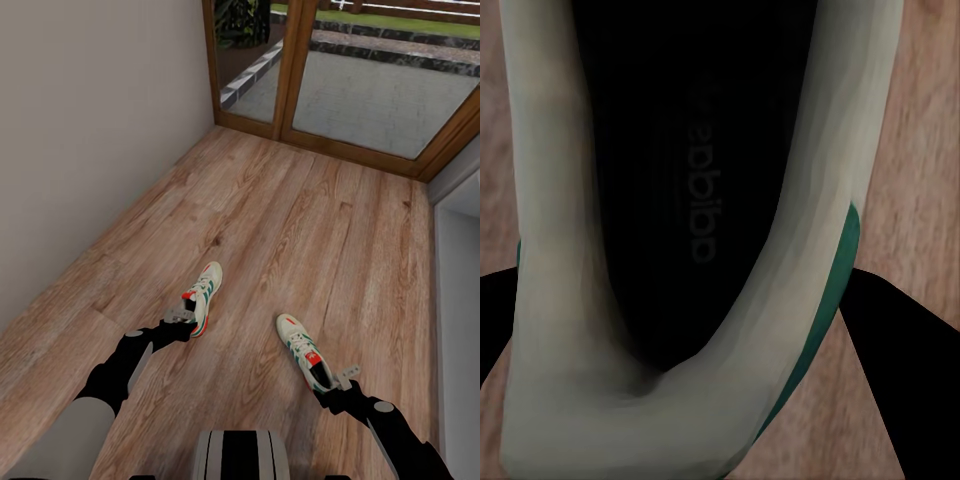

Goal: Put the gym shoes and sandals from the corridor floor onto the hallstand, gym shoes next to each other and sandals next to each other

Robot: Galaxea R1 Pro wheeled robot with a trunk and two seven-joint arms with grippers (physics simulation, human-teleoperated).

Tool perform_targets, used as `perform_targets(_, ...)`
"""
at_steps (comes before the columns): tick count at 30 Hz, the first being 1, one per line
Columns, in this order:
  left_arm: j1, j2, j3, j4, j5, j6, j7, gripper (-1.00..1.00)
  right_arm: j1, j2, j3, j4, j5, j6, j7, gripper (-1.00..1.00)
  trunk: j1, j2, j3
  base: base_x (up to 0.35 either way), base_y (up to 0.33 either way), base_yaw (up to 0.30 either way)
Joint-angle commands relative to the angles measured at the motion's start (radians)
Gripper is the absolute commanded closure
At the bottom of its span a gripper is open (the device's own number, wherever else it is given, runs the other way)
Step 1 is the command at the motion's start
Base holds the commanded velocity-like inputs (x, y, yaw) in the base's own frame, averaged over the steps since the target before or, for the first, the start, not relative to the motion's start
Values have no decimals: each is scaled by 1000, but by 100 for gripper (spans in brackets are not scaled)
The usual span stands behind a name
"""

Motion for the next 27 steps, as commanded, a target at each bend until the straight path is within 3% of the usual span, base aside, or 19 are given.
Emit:
perform_targets(1,0,1,-2,-2,2,6,-1,100,0,1,-3,-2,9,4,8,-100,0,0,-1,64,-39,0)
perform_targets(27,-3,0,0,-2,2,6,-1,100,0,1,-3,-2,8,4,8,-100,0,0,-1,26,-4,0)
